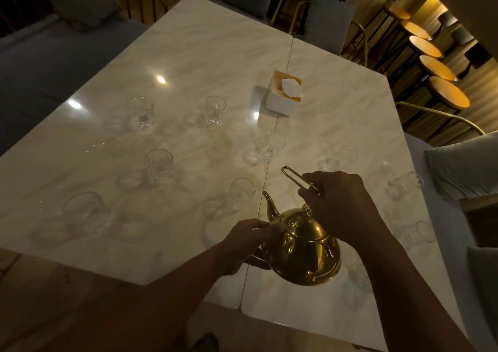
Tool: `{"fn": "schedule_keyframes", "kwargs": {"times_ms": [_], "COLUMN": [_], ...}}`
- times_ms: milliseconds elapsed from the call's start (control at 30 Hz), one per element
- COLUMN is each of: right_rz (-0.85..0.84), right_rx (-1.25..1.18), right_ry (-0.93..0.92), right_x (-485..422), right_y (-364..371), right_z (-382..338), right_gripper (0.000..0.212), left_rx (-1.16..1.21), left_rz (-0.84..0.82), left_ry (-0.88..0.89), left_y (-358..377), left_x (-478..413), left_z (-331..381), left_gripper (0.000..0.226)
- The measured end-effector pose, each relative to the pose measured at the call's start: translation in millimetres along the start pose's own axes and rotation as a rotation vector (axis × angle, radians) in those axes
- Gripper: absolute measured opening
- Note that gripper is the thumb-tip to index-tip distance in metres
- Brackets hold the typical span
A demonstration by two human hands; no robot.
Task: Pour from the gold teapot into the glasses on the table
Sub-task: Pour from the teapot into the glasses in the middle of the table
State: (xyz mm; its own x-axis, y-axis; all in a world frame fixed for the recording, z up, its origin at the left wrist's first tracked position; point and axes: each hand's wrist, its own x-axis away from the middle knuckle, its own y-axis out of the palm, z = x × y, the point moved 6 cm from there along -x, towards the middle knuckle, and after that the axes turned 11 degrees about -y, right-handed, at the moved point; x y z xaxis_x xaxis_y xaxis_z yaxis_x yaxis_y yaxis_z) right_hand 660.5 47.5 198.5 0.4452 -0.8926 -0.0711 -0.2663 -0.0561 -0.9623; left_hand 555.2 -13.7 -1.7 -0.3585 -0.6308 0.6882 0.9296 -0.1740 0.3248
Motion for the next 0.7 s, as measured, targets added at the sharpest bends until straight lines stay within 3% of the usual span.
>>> {"fn": "schedule_keyframes", "kwargs": {"times_ms": [200,467,700], "right_rz": [-0.005,-0.004,0.034], "right_rx": [-0.01,-0.017,-0.052], "right_ry": [0.005,0.018,0.046], "right_x": [0,1,12], "right_y": [-1,-2,-5], "right_z": [1,3,7], "right_gripper": [0.037,0.037,0.039], "left_rx": [0.008,0.005,-0.01], "left_rz": [0.003,-0.006,0.022], "left_ry": [-0.013,-0.012,-0.026], "left_y": [2,5,1], "left_x": [1,3,4], "left_z": [-1,1,2], "left_gripper": [0.07,0.046,0.077]}}
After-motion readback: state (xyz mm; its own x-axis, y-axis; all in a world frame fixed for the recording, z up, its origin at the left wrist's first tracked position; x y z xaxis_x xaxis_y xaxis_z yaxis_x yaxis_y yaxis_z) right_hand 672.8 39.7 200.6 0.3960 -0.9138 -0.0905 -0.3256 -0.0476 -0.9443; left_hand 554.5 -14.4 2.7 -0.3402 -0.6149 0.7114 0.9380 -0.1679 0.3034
